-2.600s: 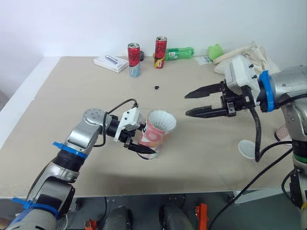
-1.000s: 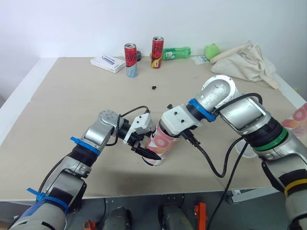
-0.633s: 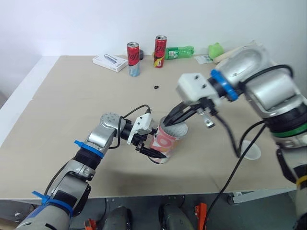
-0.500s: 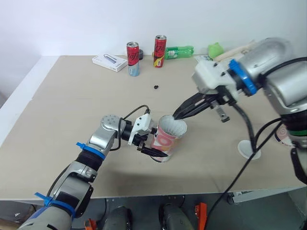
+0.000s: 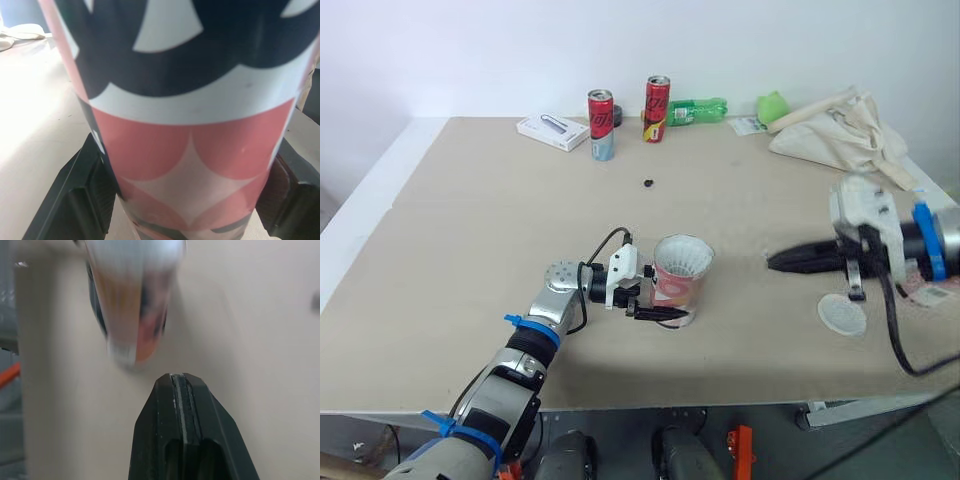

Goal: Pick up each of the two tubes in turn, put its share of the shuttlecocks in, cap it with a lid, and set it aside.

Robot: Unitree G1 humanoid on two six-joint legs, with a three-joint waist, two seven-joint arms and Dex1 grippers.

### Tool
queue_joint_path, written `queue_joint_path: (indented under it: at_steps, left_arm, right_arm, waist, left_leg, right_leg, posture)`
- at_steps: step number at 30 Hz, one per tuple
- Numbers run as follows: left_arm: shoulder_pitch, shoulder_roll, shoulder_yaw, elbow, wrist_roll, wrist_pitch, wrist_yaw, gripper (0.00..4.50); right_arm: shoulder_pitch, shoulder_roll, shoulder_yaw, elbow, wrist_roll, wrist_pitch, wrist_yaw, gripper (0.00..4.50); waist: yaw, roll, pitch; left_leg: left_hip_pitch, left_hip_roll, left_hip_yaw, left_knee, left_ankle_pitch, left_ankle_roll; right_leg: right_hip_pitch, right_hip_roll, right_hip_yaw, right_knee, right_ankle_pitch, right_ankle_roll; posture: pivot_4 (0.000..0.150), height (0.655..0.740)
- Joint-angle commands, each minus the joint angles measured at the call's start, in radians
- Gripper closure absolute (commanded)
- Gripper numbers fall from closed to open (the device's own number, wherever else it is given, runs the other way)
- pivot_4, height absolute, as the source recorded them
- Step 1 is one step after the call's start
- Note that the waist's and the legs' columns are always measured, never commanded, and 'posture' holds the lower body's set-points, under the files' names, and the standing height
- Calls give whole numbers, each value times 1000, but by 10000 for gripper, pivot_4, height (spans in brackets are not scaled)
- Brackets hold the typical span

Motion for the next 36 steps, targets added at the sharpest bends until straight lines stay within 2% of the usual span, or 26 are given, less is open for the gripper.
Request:
queue_joint_path:
  at_steps: [1,5,6,9,15,21,26,36]
  left_arm:
    - [37,6,-24,27,47,-17,8,12845]
    - [70,26,-58,-17,71,-3,-5,12845]
    - [77,31,-64,-30,76,6,-3,12845]
    - [106,47,-73,-99,67,73,-6,12845]
    - [132,64,-59,-191,35,211,7,12845]
    - [146,86,-68,-230,53,240,10,12845]
    - [153,99,-75,-240,62,237,17,12845]
    - [168,121,-93,-270,72,214,31,12845]
  right_arm:
    - [82,-33,-103,14,-53,-36,-36,44660]
    - [188,-46,-151,86,-110,-101,-41,44660]
    - [200,-47,-159,104,-113,-110,-38,41750]
    - [235,-64,-188,158,-120,-131,-12,30925]
    - [162,-84,-87,341,-217,-224,-20,406]
    - [-30,-18,53,583,-292,-266,-23,406]
    - [-149,49,105,711,-315,-258,-18,406]
    - [-210,103,168,831,-398,-266,-67,406]
  waist:
    - [0,1,0]
    - [1,0,-1]
    - [1,0,-1]
    - [0,1,-2]
    - [-11,1,-2]
    - [-19,3,-4]
    - [-20,3,-4]
    - [-20,4,-5]
  left_leg:
    - [1,0,1,0,0,0]
    - [6,1,1,0,1,0]
    - [8,1,1,0,1,0]
    - [11,1,2,-2,1,0]
    - [11,2,2,-4,-1,1]
    - [12,1,2,-5,-2,3]
    - [13,1,3,-5,-2,3]
    - [13,1,3,-5,-2,3]
  right_leg:
    - [0,0,0,0,0,0]
    - [4,2,1,0,-3,1]
    - [5,2,1,0,-4,1]
    - [7,3,3,0,-5,1]
    - [6,5,4,0,-6,4]
    - [7,5,6,0,-7,4]
    - [7,5,6,0,-7,4]
    - [7,5,7,1,-6,4]
  posture:
    - [1500,7324]
    - [1500,7324]
    - [1500,7324]
    - [1500,7324]
    - [1500,7324]
    - [1500,7324]
    - [1500,7324]
    - [1500,7324]
